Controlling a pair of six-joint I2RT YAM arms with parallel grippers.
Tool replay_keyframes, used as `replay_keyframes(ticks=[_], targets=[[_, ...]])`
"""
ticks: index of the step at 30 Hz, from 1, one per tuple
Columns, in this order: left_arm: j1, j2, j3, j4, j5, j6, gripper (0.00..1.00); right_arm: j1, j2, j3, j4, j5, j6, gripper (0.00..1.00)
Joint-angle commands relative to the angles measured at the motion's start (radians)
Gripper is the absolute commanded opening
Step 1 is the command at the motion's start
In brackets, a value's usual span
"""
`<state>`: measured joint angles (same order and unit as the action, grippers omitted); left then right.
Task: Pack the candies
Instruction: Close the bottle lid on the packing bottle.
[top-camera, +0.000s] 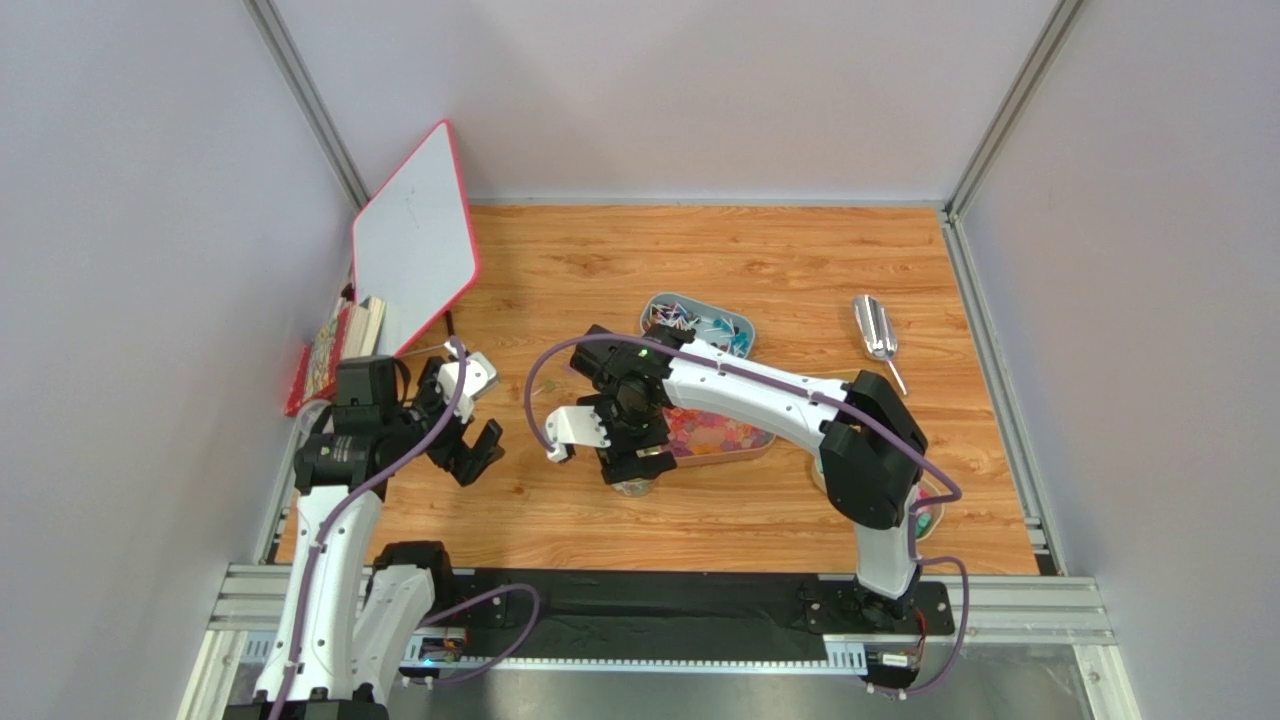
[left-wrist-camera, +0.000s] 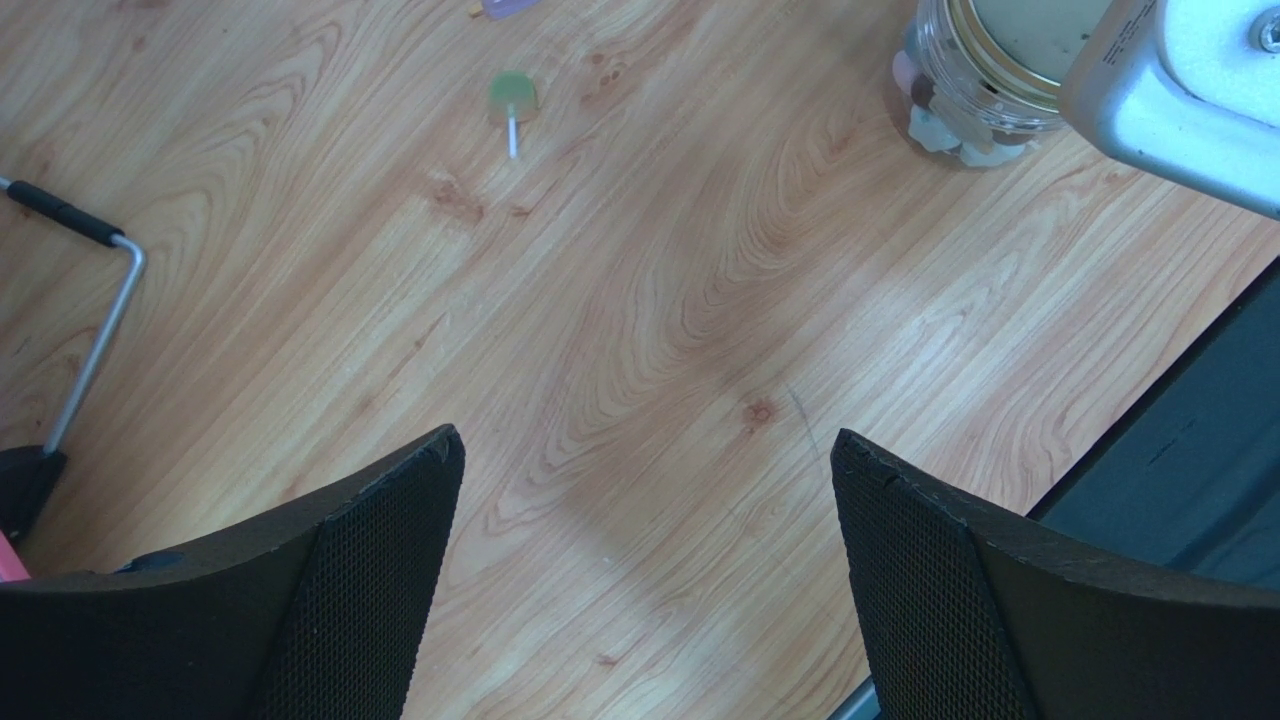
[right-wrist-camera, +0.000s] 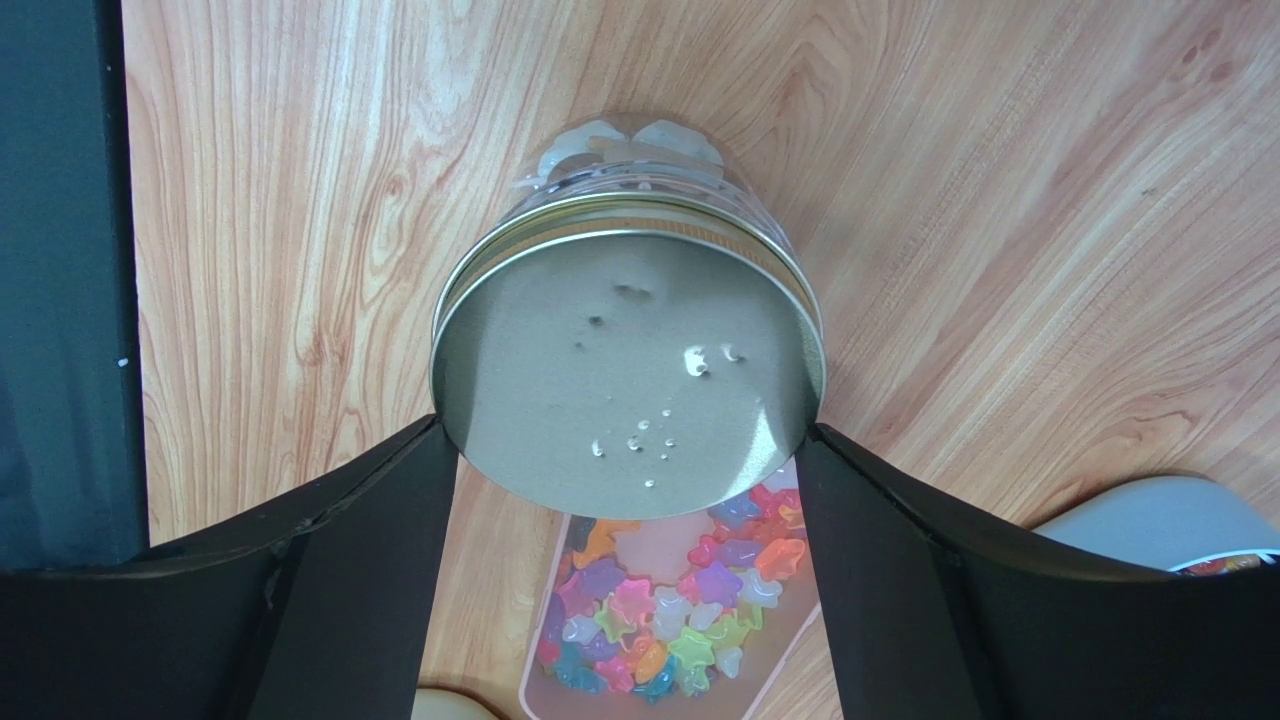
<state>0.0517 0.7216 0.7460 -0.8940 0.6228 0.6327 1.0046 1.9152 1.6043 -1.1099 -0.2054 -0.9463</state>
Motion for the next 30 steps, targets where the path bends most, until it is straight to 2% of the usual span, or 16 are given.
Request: replay_keyframes(ticks=[1,4,5,6,23,30], targets=[[-0.006,-0.010,-0.010,0.018,0.029,0.019,0.97,0.015,0.016,0.026,-0.007,0.017,0.007,0.78],[-0.007,-0.008,-0.011,0.020,0.031,0.018,0.97,0.017,0.021,0.031,-0.004,0.014,0.012,0.82],[-0.006,-0.010,-0.013,0.020,0.031,0.016,0.97,0.017,0.022,0.034,-0.002,0.014,0.015,0.95],[-0.006,-0.011,-0.014,0.020,0.031,0.016,0.97,0.017,0.024,0.036,0.001,0.017,0.018,1.00],[-0.006,-0.021,-0.028,0.026,0.032,0.013,0.97,0.019,0.022,0.060,0.042,0.063,0.040,1.00],[-0.007,-0.050,-0.036,-0.008,0.038,0.058,0.98,0.019,-0.047,-0.035,0.030,0.057,0.035,1.00]])
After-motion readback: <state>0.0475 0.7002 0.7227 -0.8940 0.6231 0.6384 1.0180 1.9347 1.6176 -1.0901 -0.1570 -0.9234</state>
